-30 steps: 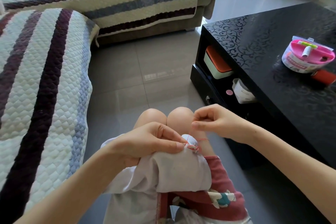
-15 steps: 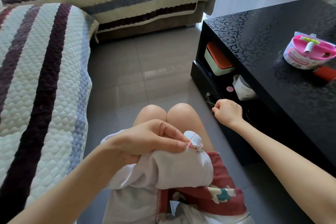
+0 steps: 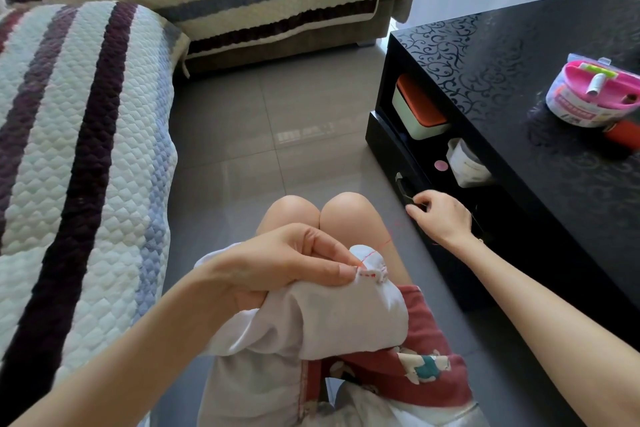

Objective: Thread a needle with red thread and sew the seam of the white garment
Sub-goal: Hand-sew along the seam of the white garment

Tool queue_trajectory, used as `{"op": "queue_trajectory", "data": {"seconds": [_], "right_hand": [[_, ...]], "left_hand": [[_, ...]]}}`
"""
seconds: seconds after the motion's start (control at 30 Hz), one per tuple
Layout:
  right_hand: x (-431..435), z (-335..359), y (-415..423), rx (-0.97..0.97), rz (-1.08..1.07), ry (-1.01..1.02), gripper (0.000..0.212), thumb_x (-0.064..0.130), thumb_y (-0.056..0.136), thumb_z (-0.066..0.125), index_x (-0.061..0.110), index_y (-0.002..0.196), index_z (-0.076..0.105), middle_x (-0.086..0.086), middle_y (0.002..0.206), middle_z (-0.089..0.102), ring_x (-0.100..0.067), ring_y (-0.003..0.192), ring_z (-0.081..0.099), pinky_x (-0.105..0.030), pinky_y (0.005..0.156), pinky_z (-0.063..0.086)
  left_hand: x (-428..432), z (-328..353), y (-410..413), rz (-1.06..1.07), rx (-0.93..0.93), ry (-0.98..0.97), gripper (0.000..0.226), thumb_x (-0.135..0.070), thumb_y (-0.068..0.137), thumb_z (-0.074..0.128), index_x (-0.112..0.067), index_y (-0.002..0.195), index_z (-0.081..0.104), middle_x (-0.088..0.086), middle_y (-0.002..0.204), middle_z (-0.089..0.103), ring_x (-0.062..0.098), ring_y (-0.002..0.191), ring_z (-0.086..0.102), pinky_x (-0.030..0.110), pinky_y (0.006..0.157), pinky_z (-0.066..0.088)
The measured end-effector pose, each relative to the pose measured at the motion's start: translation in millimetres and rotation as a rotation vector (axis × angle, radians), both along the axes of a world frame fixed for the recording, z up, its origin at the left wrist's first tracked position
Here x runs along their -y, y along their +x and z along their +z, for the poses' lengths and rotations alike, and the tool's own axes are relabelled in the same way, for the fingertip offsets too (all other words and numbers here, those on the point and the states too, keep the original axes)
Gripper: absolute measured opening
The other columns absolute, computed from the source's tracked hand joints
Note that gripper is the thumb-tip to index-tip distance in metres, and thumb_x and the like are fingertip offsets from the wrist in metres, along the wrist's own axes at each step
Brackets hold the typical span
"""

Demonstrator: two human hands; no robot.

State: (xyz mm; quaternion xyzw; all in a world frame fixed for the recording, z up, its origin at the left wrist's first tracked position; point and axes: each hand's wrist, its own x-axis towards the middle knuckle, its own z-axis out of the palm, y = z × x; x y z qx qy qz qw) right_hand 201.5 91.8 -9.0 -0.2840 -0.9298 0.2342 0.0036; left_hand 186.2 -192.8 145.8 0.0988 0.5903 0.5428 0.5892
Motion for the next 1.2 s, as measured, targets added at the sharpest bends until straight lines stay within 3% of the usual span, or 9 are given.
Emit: {"op": "queue_trajectory", "data": {"seconds": [0.1,0.17,0.23,0.33,0.5,0.63,0.77,0.93,1.2], "right_hand": [[37,63,15,-0.272,0.127,-0.59,0.015,0.027,0.088,0.067,0.016,0.097,0.073,0.009,0.067,0.061,-0.005,0.065,0.055,-0.023,0.066,0.041],[61,107,36,-0.235,0.352,-0.901,0.022,0.028,0.085,0.067,0.009,0.092,0.073,0.009,0.071,0.069,0.003,0.066,0.059,-0.011,0.065,0.042],[75,126,51,-0.124,0.549,-0.98,0.03,0.036,0.078,0.068,0.009,0.09,0.074,0.004,0.075,0.072,0.001,0.074,0.064,-0.011,0.069,0.046],[78,124,61,-0.077,0.564,-0.941,0.027,0.038,0.074,0.075,0.012,0.079,0.074,-0.022,0.07,0.063,-0.021,0.068,0.057,-0.03,0.066,0.046],[67,134,73,-0.059,0.525,-0.952,0.013,0.0,0.083,0.069,0.001,0.07,0.066,-0.002,0.061,0.062,-0.006,0.06,0.057,-0.015,0.058,0.045],[63,128,79,-0.056,0.471,-0.787,0.015,0.009,0.084,0.07,0.003,0.071,0.067,-0.007,0.059,0.059,-0.01,0.056,0.052,-0.021,0.055,0.043],[66,112,83,-0.116,0.509,-0.45,0.017,0.039,0.084,0.064,0.024,0.077,0.065,0.004,0.052,0.043,-0.007,0.05,0.037,-0.03,0.051,0.034],[74,111,92,-0.313,0.532,-0.315,0.007,0.018,0.09,0.058,0.017,0.085,0.063,0.016,0.055,0.052,-0.008,0.049,0.049,-0.015,0.049,0.036],[92,112,94,-0.36,0.503,-0.29,0.012,0.016,0.077,0.058,0.013,0.07,0.067,0.0,0.045,0.044,-0.019,0.043,0.04,-0.027,0.043,0.034]], "left_hand": [[0,-1,-2,0.028,-0.039,-0.005,0.016,-0.014,0.074,0.068,-0.009,0.085,0.078,0.005,0.081,0.074,0.01,0.074,0.068,0.02,0.067,0.054],[0,-1,-3,0.039,-0.062,0.001,0.016,-0.015,0.075,0.069,-0.008,0.087,0.078,0.005,0.084,0.074,0.01,0.077,0.068,0.019,0.068,0.053],[-1,-1,-3,0.041,-0.083,0.011,0.014,-0.013,0.077,0.074,-0.007,0.089,0.077,0.005,0.087,0.074,0.009,0.08,0.069,0.019,0.07,0.053],[-1,0,-4,0.052,-0.149,-0.015,0.018,-0.019,0.078,0.074,-0.007,0.091,0.077,0.006,0.088,0.075,0.009,0.082,0.068,0.018,0.072,0.053],[0,-2,2,0.059,-0.332,-0.131,0.01,-0.019,0.08,0.073,-0.009,0.081,0.077,-0.003,0.07,0.072,0.001,0.064,0.063,0.012,0.058,0.046],[-10,-14,10,0.097,-0.421,-0.178,0.012,-0.021,0.083,0.073,-0.01,0.082,0.077,0.001,0.073,0.073,0.003,0.067,0.063,0.016,0.062,0.049],[-18,-27,12,0.14,-0.437,-0.192,0.01,-0.02,0.086,0.07,-0.014,0.083,0.077,0.002,0.08,0.076,0.005,0.074,0.066,0.02,0.069,0.053],[-17,-29,8,0.175,-0.398,-0.208,0.012,-0.017,0.088,0.068,-0.009,0.088,0.076,0.002,0.082,0.076,0.006,0.075,0.068,0.02,0.069,0.053],[-19,-31,6,0.193,-0.368,-0.222,0.014,-0.018,0.088,0.067,-0.007,0.088,0.076,0.007,0.085,0.076,0.009,0.076,0.067,0.028,0.076,0.054]]}}
